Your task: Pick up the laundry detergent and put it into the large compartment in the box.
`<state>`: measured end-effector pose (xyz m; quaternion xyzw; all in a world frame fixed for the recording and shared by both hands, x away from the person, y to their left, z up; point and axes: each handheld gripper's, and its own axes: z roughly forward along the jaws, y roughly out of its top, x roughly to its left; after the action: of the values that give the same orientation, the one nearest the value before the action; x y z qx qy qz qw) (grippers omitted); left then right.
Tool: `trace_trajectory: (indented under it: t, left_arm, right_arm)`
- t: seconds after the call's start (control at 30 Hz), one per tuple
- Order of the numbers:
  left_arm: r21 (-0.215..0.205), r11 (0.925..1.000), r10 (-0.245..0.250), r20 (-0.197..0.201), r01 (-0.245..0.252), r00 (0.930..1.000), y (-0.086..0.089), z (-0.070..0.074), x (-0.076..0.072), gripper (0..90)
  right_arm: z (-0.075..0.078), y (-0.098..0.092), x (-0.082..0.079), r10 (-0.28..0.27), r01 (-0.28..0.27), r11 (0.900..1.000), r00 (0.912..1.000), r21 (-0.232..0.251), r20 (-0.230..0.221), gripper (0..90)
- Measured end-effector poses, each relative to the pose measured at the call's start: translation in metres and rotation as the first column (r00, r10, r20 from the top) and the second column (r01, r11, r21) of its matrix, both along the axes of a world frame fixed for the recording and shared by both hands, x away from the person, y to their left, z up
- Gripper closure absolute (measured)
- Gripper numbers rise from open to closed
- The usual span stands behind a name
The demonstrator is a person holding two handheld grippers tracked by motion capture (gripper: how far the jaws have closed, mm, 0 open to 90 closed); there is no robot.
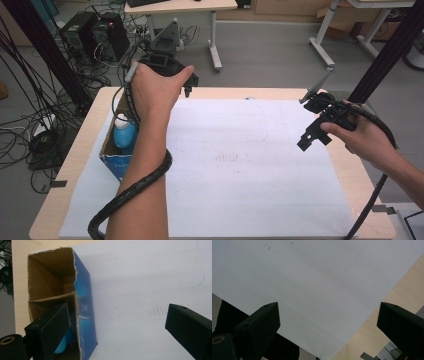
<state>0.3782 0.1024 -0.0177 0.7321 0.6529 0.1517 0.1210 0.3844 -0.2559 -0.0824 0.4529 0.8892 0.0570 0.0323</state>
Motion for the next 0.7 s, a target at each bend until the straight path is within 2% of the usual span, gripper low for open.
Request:
trace_trajectory:
  t: [0.7]
  left_arm:
    - [-0.004,0.9995,-0.031,-0.021,0.031,0.9993,-0.0110,-0.0098,0.0102,5.8]
  right_arm:
    - [-0.0009,0.0009,0.0026,-0.001,0.001,1.000,1.0000,-0.005,0.001,4.7]
